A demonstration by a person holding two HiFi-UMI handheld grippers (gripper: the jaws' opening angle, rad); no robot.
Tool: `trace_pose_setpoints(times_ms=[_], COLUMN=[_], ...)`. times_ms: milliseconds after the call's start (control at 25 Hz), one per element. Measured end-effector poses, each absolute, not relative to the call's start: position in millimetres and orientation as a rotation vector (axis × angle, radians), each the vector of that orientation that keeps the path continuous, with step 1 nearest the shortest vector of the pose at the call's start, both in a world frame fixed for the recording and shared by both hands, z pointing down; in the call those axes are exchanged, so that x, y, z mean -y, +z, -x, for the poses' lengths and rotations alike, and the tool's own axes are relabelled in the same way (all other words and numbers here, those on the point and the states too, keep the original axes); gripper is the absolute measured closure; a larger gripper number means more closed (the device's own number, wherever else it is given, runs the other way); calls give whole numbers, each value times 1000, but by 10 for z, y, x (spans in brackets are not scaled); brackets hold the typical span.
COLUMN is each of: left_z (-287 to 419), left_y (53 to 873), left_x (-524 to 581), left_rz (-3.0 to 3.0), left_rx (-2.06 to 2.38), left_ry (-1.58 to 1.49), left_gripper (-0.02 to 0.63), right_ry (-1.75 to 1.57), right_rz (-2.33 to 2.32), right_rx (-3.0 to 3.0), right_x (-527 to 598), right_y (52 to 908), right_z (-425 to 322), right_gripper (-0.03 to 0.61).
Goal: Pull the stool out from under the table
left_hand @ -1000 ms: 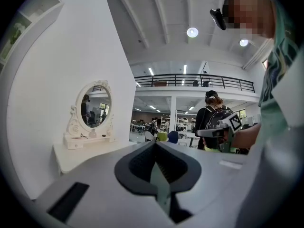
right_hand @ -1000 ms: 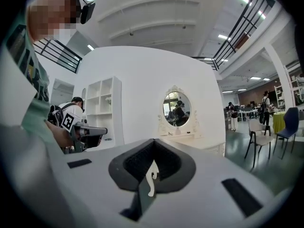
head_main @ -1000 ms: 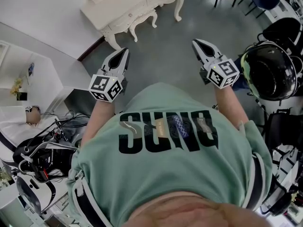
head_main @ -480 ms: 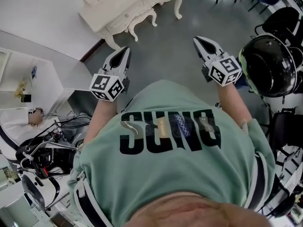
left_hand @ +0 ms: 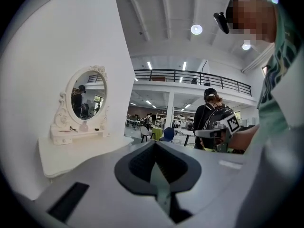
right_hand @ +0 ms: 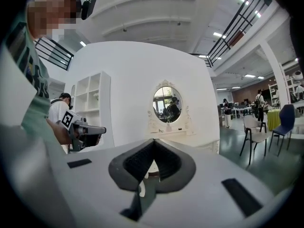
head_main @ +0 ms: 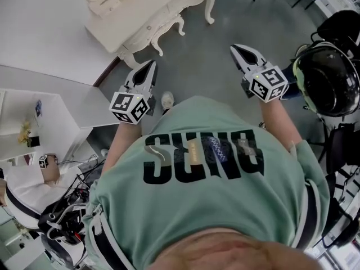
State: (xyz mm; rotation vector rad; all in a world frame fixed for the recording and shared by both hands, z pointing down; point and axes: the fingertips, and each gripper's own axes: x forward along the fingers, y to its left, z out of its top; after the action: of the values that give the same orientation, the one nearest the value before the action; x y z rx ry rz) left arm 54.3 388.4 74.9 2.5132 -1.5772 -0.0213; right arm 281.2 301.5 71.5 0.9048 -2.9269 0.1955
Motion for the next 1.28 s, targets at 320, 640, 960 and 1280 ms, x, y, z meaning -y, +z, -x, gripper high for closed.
trace_pose_setpoints(times_ms=[320, 640, 960, 1280], left_z=[488, 1166, 1008, 491], left_y=[724, 696, 898, 1083], left_x=[-2648, -1786, -1170, -434], left_rz=[-2655, -2697, -2671, -2558], left_rx=[1337, 1214, 1166, 1408], left_ry=[-8, 24, 68, 131], left_gripper=[605, 606, 605, 606], right_ry=[210, 228, 299, 275], right_rz=[-1126, -1251, -1279, -1049], right_rx=[2850, 2783, 2747, 2843], right_x=[-2140, -1489, -929, 34], right_y=[611, 537, 737, 907], right_z=[-1759, -1131, -1311, -1865], right_gripper=[584, 584, 584, 584])
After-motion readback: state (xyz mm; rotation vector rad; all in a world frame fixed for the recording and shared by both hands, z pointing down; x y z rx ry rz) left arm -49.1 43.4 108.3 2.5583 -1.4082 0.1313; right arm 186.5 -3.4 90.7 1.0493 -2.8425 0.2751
